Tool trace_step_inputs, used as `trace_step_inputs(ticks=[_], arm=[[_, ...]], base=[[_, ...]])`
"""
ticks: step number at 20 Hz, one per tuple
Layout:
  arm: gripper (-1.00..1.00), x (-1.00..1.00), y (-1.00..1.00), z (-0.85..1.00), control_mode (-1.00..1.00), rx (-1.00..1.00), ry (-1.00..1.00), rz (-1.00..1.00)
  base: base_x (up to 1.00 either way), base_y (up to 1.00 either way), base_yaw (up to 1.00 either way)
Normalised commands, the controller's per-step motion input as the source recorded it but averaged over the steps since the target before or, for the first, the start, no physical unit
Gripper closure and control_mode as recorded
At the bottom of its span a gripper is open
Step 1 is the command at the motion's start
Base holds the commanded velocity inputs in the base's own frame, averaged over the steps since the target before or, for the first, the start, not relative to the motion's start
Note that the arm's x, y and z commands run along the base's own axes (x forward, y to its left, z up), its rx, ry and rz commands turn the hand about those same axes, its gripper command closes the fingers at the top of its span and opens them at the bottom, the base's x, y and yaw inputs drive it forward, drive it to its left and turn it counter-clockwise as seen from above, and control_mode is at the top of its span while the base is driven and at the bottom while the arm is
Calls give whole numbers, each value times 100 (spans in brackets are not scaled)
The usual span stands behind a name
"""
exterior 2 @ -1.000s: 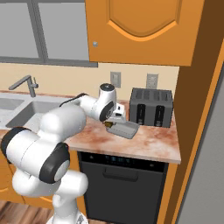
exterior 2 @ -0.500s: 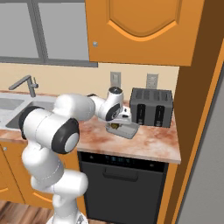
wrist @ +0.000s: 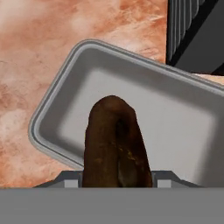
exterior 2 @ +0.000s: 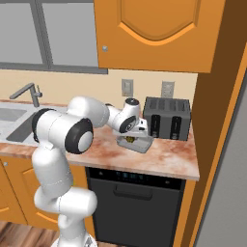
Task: Take the potato and sweet potato out of the freezer and place them in the tupperware container on the counter. Then put the tupperware containing the vegetables back in the freezer.
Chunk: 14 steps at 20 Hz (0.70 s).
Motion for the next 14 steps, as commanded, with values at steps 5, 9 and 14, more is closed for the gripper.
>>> trace_step_inputs(ticks=[5, 9, 14], arm=[[100, 27, -1, -23, -100, 0, 1, 4], [100, 32, -3, -10, -100, 0, 0, 5], [100, 22, -3, -11, -100, 0, 0, 4]], base=[[0, 0, 0], [0, 0, 0], [0, 0, 0]])
